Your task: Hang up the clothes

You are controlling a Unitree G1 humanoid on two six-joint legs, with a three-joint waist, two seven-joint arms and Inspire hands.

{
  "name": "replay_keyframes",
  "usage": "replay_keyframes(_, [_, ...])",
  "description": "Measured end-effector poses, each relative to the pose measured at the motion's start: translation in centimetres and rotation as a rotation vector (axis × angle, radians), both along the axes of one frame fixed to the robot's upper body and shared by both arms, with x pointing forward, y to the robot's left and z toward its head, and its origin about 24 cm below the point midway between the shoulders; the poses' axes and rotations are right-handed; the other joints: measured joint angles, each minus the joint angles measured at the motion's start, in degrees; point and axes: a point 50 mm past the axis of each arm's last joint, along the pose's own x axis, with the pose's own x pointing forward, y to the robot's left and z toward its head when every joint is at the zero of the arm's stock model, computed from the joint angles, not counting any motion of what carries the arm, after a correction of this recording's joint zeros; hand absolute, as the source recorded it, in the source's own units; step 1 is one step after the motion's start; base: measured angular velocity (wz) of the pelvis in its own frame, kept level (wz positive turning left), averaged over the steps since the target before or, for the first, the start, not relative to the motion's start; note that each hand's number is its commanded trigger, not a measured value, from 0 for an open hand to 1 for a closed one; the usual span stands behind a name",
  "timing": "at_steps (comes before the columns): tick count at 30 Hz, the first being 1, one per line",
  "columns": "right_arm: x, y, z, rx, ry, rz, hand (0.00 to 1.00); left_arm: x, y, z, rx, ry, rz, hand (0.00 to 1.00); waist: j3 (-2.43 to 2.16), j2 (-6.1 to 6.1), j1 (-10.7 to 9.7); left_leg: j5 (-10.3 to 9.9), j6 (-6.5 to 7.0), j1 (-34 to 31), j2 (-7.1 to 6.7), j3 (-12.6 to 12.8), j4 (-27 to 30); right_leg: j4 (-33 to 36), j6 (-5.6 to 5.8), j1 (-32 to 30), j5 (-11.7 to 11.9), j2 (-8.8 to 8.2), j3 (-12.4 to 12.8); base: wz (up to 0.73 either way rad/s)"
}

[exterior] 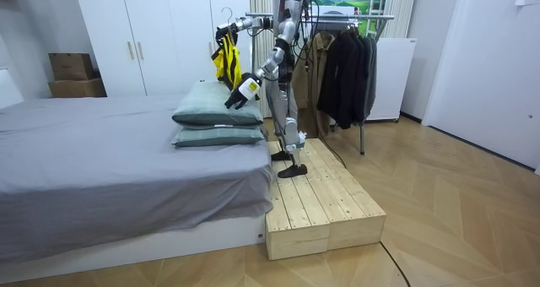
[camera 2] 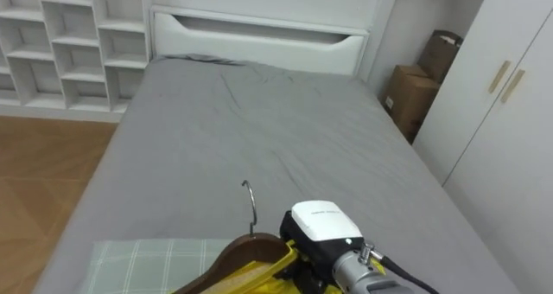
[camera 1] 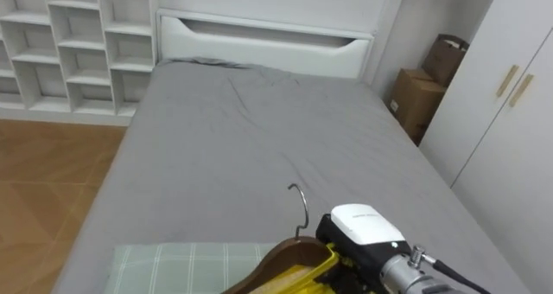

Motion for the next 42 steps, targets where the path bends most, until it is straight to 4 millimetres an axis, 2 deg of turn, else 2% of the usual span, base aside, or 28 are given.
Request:
replay_keyframes(11, [0.1, 0.5, 1.3, 0.053, -0.013, 0.013, 1.00, -0.8, 1.1, 0.1, -0.087, -0.026, 0.009, 0.00, 0.04, 0.16, 0.0, 0.0, -0.02, -0.3, -0.03, 0.4, -0.1, 0.0, 0.00, -0.4, 0.0, 0.02, 0.2, 0.00])
replay_keyframes(13, [0.1, 0.5, 1.4, 0.064, -0.005, 0.016, 1.00, -0.8, 1.2, 0.2, -0.093, -0.028, -0.001, 0.00, 0.02, 0.19, -0.5, 0.0, -0.02, -0.4, -0.04, 0.4, -0.1, 0.0, 0.00, -0.5, 0.0, -0.01, 0.0, 0.02])
replay_keyframes(22, [0.1, 0.0, 1.9, 0.094, 0.024, 0.001, 1.00, -0.9, 1.1, 0.2, -0.112, -0.033, -0.010, 0.00, 0.09, 0.34, -1.4, 0.0, -0.01, -0.4, -0.07, 0.3, 0.0, 0.0, 0.00, -0.5, 0.0, -0.05, -0.3, 0.00])
replay_keyframes(35, [0.1, -0.6, 2.8, 0.140, 0.050, -0.011, 1.00, -0.8, 1.0, 0.2, -0.140, -0.047, -0.030, 0.00, 0.21, 0.68, -1.6, 0.0, 0.00, -0.5, -0.09, 0.5, -0.1, 0.1, 0.00, -0.6, 0.0, -0.06, -0.2, 0.00])
replay_keyframes(37, [0.0, -0.9, 3.5, 0.144, 0.057, 0.002, 1.00, -0.9, 0.9, 0.2, -0.154, -0.051, -0.035, 0.00, 0.33, 0.94, -1.6, 0.0, 0.00, -0.5, -0.10, 0.5, -0.1, 0.1, 0.00, -0.7, 0.0, -0.06, -0.3, 0.00])
replay_keyframes(42, [0.1, -1.2, 4.0, 0.164, 0.061, -0.013, 1.00, -0.9, 0.7, 0.1, -0.172, -0.051, -0.043, 0.00, 0.12, 0.86, -1.5, 0.0, -0.01, -0.6, -0.08, 0.3, 0.0, 0.1, 0.00, -0.7, 0.0, -0.12, -0.8, 0.01])
